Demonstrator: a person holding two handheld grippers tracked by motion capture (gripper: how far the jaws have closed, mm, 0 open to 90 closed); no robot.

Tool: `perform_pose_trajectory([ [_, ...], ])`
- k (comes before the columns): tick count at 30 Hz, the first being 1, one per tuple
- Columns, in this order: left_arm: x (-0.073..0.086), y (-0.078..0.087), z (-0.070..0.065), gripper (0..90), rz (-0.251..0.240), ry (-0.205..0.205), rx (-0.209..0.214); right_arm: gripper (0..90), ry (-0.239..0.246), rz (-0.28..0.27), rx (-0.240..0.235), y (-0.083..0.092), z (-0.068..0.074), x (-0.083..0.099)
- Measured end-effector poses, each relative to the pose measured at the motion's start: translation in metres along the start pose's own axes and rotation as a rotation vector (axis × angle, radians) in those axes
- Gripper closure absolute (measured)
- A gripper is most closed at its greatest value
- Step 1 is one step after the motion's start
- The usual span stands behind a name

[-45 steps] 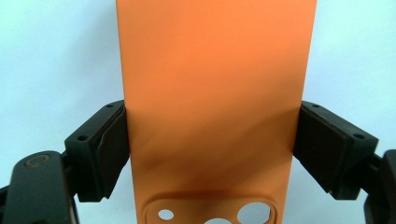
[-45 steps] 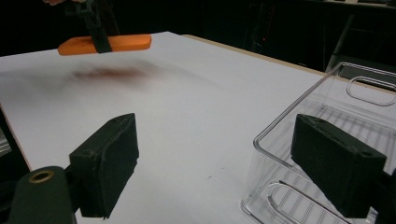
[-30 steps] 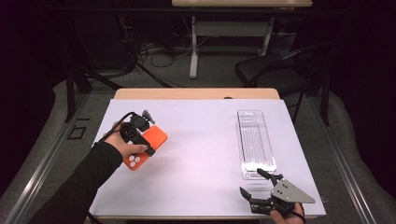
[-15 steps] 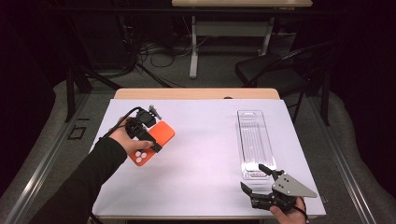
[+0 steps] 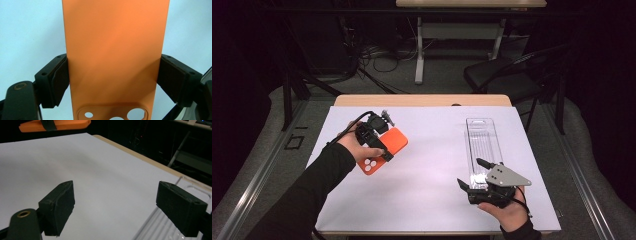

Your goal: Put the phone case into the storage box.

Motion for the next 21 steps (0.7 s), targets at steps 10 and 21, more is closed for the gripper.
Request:
perform_pose_trajectory([
  [10, -0.014, 0.0, -0.008, 16.4, 0.005, -0.027, 0.008, 15.0, 0.046, 0.03, -0.036, -0.037, -0.004, -0.033],
  [21, -0.024, -0.002, -0.013, 16.4, 0.025, -0.054, 0.009, 14.8, 0.113, 0.074, -0.054, -0.057, -0.015, -0.044],
])
Point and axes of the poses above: each handheld gripper's, and its own axes: y roughly backward along the jaws, x roughly out of its underside, z roughly to its left, the point moved 6 cm from there along -y, roughly forward along the jaws, and after that the axes turned 5 degrees about y, right-handed, at the moved point
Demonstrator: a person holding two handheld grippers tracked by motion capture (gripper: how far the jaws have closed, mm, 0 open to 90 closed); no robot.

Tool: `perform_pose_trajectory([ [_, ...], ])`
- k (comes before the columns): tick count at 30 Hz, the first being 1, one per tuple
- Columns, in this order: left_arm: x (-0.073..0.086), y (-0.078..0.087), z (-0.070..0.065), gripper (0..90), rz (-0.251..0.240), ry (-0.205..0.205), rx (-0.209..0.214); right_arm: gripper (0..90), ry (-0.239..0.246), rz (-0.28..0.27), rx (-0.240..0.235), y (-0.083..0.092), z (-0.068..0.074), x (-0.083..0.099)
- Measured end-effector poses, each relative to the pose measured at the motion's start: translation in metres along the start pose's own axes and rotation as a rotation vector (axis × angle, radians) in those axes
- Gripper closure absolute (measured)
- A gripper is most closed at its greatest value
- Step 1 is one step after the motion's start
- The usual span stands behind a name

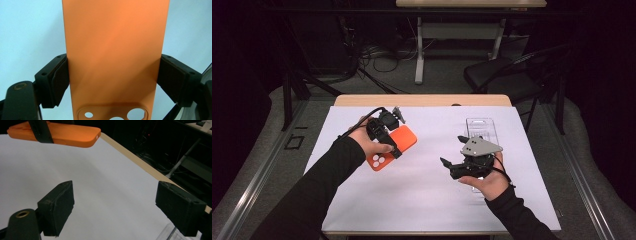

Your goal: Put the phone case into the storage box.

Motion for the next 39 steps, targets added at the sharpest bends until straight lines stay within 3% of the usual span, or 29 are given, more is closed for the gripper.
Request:
perform_pose_trajectory([
  [2, -0.001, 0.0, -0.001, 16.4, -0.002, -0.002, -0.001, 14.8, 0.017, 0.009, 0.0, -0.002, -0.001, 0.0],
  [4, -0.003, 0.0, -0.002, 16.4, 0.0, -0.007, 0.001, 15.4, 0.077, 0.037, -0.002, -0.006, -0.002, -0.001],
  [5, -0.003, -0.001, -0.003, 16.4, 0.003, -0.009, 0.001, 15.4, 0.077, 0.037, -0.002, -0.006, -0.002, -0.001],
  [6, -0.004, -0.001, -0.003, 16.4, 0.004, -0.011, 0.0, 16.8, 0.122, 0.057, -0.007, -0.009, -0.001, -0.001],
  [7, -0.004, -0.002, -0.003, 16.4, 0.01, -0.014, 0.001, 16.8, 0.122, 0.057, -0.007, -0.009, -0.001, -0.001],
  [8, -0.005, -0.003, -0.004, 16.4, 0.013, -0.017, -0.002, 19.6, 0.178, 0.072, -0.012, -0.012, 0.0, -0.001],
  [9, -0.005, -0.003, -0.004, 16.4, 0.013, -0.017, -0.002, 19.6, 0.178, 0.072, -0.012, -0.012, 0.0, -0.001],
  [11, -0.006, -0.004, -0.005, 16.4, 0.018, -0.019, -0.001, 21.3, 0.236, 0.087, -0.013, -0.015, 0.003, -0.001],
  [12, -0.006, -0.004, -0.006, 16.4, 0.019, -0.017, 0.0, 21.6, 0.291, 0.097, -0.015, -0.018, 0.006, -0.002],
  [13, -0.006, -0.004, -0.006, 16.4, 0.03, -0.027, -0.001, 21.6, 0.291, 0.097, -0.015, -0.018, 0.006, -0.002],
  [20, -0.009, -0.008, -0.009, 16.4, 0.034, -0.031, 0.002, 25.2, 0.441, 0.125, 0.014, -0.026, 0.011, -0.004],
  [28, -0.011, -0.009, -0.01, 16.4, 0.048, -0.034, 0.004, 26.3, 0.543, 0.124, 0.038, -0.03, 0.015, -0.007],
  [30, -0.011, -0.009, -0.01, 16.4, 0.05, -0.033, 0.006, 26.5, 0.549, 0.125, 0.041, -0.031, 0.016, -0.006],
  [37, -0.013, -0.015, -0.014, 16.4, 0.072, -0.041, 0.013, 29.9, 0.679, 0.144, 0.07, -0.035, 0.02, -0.002],
  [39, -0.014, -0.016, -0.016, 16.4, 0.071, -0.038, 0.013, 30.5, 0.688, 0.144, 0.073, -0.035, 0.021, -0.002],
])
Point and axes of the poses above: each handheld gripper's, and its own axes: y roughly backward along the jaws, x roughly out of its underside, z roughly to its left, the point moved 6 cm from there along -y, roughly forward along the jaws, and after that the axes turned 5 degrees about y, right-handed, at the moved point
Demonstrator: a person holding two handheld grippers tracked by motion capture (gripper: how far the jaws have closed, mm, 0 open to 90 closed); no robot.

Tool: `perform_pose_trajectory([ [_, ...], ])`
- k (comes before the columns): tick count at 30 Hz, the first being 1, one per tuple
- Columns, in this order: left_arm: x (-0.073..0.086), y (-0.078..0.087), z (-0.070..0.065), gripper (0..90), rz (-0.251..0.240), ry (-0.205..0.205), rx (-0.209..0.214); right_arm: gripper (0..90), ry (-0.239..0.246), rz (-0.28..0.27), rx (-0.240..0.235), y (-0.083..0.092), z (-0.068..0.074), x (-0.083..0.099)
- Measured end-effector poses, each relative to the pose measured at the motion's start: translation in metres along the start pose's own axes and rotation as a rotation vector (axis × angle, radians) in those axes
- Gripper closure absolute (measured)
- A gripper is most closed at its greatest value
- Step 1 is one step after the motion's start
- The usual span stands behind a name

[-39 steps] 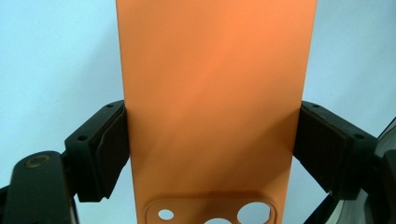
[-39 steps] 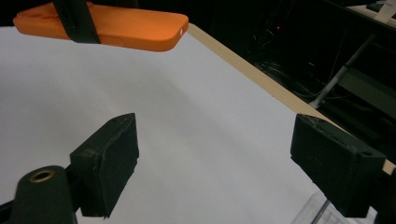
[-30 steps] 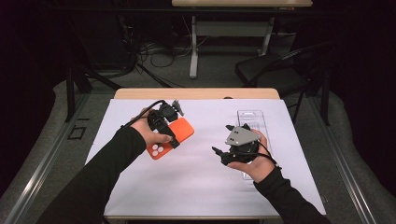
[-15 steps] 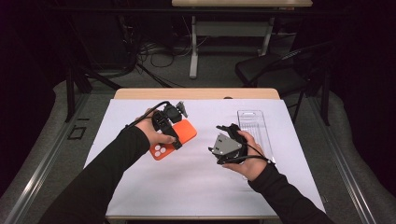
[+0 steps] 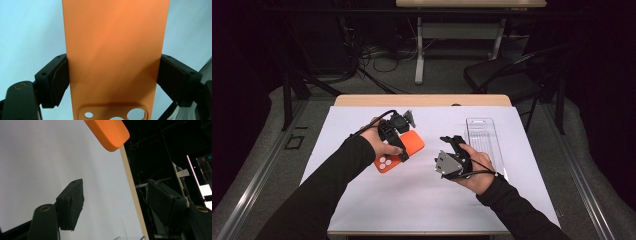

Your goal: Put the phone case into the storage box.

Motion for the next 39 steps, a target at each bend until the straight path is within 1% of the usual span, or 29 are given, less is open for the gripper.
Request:
perform_pose_trajectory([
  [1, -0.001, 0.0, -0.001, 16.4, 0.005, -0.005, 0.001, 31.3, 0.015, 0.0, 0.001, 0.0, 0.0, 0.0],
  [2, -0.001, -0.001, -0.001, 16.4, 0.012, -0.015, 0.001, 32.5, 0.008, 0.003, 0.005, -0.001, 0.002, -0.001],
  [3, -0.002, -0.002, -0.003, 16.4, 0.009, -0.009, 0.003, 33.3, 0.03, 0.002, 0.008, -0.001, 0.003, -0.002],
  [4, -0.003, -0.003, -0.003, 16.4, 0.01, -0.013, 0.002, 34.2, 0.046, 0.0, 0.008, -0.001, 0.004, -0.003],
  [5, -0.004, -0.003, -0.004, 16.4, 0.013, -0.017, 0.003, 35.8, 0.037, 0.004, 0.01, -0.001, 0.007, -0.003],
  [6, -0.005, -0.004, -0.005, 16.4, 0.013, -0.018, 0.004, 37.2, 0.082, -0.005, 0.012, -0.002, 0.007, -0.004],
  [7, -0.006, -0.004, -0.007, 16.4, 0.016, -0.023, 0.005, 39.1, 0.117, -0.002, 0.021, -0.003, 0.01, -0.004],
  [8, -0.006, -0.004, -0.007, 16.4, 0.016, -0.023, 0.005, 40.2, 0.139, -0.008, 0.022, -0.004, 0.011, -0.004],
  [9, -0.007, -0.005, -0.008, 16.4, 0.014, -0.024, 0.004, 41.3, 0.151, -0.004, 0.019, -0.004, 0.012, -0.004],
  [10, -0.008, -0.005, -0.009, 16.4, 0.015, -0.024, 0.007, 41.3, 0.151, -0.004, 0.019, -0.004, 0.012, -0.004],
  [11, -0.009, -0.006, -0.01, 16.4, 0.013, -0.027, 0.009, 42.9, 0.174, 0.007, 0.028, -0.005, 0.014, -0.004],
  [12, -0.009, -0.006, -0.011, 16.4, 0.02, -0.031, 0.008, 42.9, 0.174, 0.007, 0.028, -0.005, 0.014, -0.004],
  [15, -0.011, -0.007, -0.013, 16.4, 0.017, -0.031, 0.014, 44.3, 0.194, 0.009, 0.04, -0.006, 0.015, -0.004],
  [17, -0.012, -0.007, -0.014, 16.4, 0.023, -0.037, 0.012, 44.3, 0.221, -0.003, 0.058, -0.006, 0.015, -0.006],
  [18, -0.012, -0.008, -0.015, 16.4, 0.022, -0.034, 0.018, 44.7, 0.244, -0.011, 0.073, -0.006, 0.015, -0.007],
  [20, -0.013, -0.008, -0.016, 16.4, 0.022, -0.036, 0.018, 46.7, 0.268, -0.016, 0.083, -0.008, 0.015, -0.008],
  [21, -0.013, -0.008, -0.017, 16.4, 0.023, -0.041, 0.018, 46.8, 0.259, -0.003, 0.08, -0.008, 0.017, -0.007],
  [23, -0.014, -0.008, -0.018, 16.4, 0.028, -0.044, 0.017, 47.2, 0.278, -0.005, 0.084, -0.009, 0.019, -0.008],
  [24, -0.014, -0.008, -0.019, 16.4, 0.031, -0.046, 0.017, 47.9, 0.299, -0.003, 0.086, -0.01, 0.02, -0.007],
  [25, -0.014, -0.009, -0.02, 16.4, 0.021, -0.042, 0.02, 48.0, 0.315, 0.002, 0.09, -0.01, 0.021, -0.007],
  [27, -0.015, -0.009, -0.021, 16.4, 0.031, -0.049, 0.019, 48.6, 0.363, 0.01, 0.106, -0.011, 0.02, -0.008],
  [28, -0.015, -0.009, -0.021, 16.4, 0.03, -0.05, 0.021, 49.9, 0.373, 0.026, 0.111, -0.01, 0.021, -0.008],
  [30, -0.016, -0.01, -0.022, 16.4, 0.032, -0.05, 0.022, 52.0, 0.393, 0.025, 0.123, -0.01, 0.022, -0.009],
  [31, -0.016, -0.01, -0.022, 16.4, 0.03, -0.046, 0.024, 53.5, 0.415, 0.025, 0.133, -0.011, 0.024, -0.01],
  [32, -0.017, -0.011, -0.023, 16.4, 0.027, -0.048, 0.025, 53.5, 0.415, 0.025, 0.133, -0.011, 0.024, -0.01],
  [33, -0.017, -0.011, -0.023, 16.4, 0.029, -0.051, 0.027, 54.7, 0.436, 0.039, 0.144, -0.011, 0.025, -0.01],
  [34, -0.017, -0.011, -0.023, 16.4, 0.032, -0.052, 0.026, 54.7, 0.436, 0.039, 0.144, -0.011, 0.025, -0.01],
  [35, -0.017, -0.011, -0.023, 16.4, 0.035, -0.054, 0.026, 56.1, 0.455, 0.037, 0.147, -0.012, 0.026, -0.011],
  [39, -0.018, -0.011, -0.025, 16.4, 0.038, -0.055, 0.031, 58.3, 0.456, 0.046, 0.153, -0.013, 0.027, -0.01],
])
Point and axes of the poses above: each handheld gripper's, and its own axes: y roughly backward along the jaws, x roughly out of its underside, z roughly to its left, the point moved 6 cm from there along -y, roughly forward along the jaws, and after that the axes turned 5 degrees about y, right-handed, at the moved point
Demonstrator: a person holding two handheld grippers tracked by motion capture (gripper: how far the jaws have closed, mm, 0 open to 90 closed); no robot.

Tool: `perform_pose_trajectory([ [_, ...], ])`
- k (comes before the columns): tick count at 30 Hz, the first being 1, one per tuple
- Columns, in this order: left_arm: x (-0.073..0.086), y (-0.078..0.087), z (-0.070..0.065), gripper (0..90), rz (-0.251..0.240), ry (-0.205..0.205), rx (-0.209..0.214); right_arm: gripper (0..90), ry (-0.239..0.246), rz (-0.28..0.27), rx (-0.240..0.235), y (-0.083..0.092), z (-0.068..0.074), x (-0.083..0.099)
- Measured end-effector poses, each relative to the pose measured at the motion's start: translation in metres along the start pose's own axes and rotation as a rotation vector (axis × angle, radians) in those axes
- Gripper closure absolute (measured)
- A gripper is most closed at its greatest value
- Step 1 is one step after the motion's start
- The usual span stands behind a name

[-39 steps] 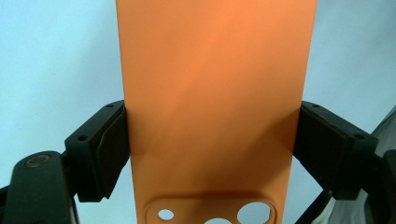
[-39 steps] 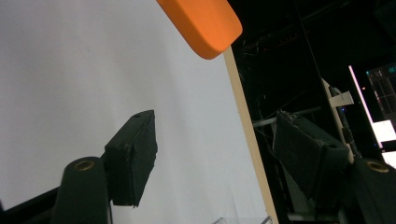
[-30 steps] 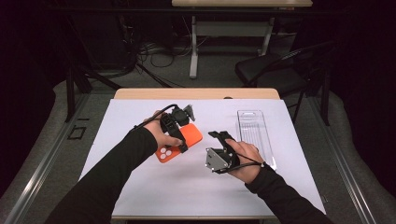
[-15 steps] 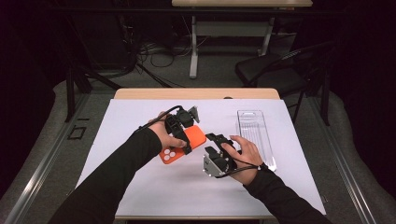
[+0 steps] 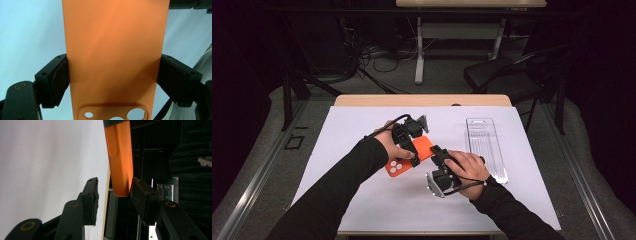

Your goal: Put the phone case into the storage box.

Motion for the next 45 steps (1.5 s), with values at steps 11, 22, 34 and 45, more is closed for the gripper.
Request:
perform_pose_trajectory([
  [11, -0.003, -0.004, -0.003, 16.4, 0.005, -0.002, 0.021, 65.1, 0.024, 0.01, 0.023, 0.0, -0.002, 0.0],
  [22, -0.006, -0.008, -0.002, 16.4, 0.017, 0.017, 0.087, 69.3, 0.065, 0.023, 0.025, 0.0, 0.002, 0.001],
  [34, -0.005, -0.01, -0.002, 16.4, 0.03, 0.037, 0.128, 70.7, 0.079, 0.033, 0.031, -0.001, 0.003, 0.003],
  [45, -0.004, -0.011, -0.002, 16.4, 0.027, 0.047, 0.136, 72.8, 0.079, 0.041, 0.031, -0.003, 0.004, 0.002],
])
Point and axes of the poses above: each handheld gripper's, and its own axes: y roughly backward along the jaws, x roughly out of its underside, z roughly to its left, the point moved 6 cm from there along -y, roughly forward along the jaws, and after that the axes turned 5 degrees about y, right-handed, at the moved point
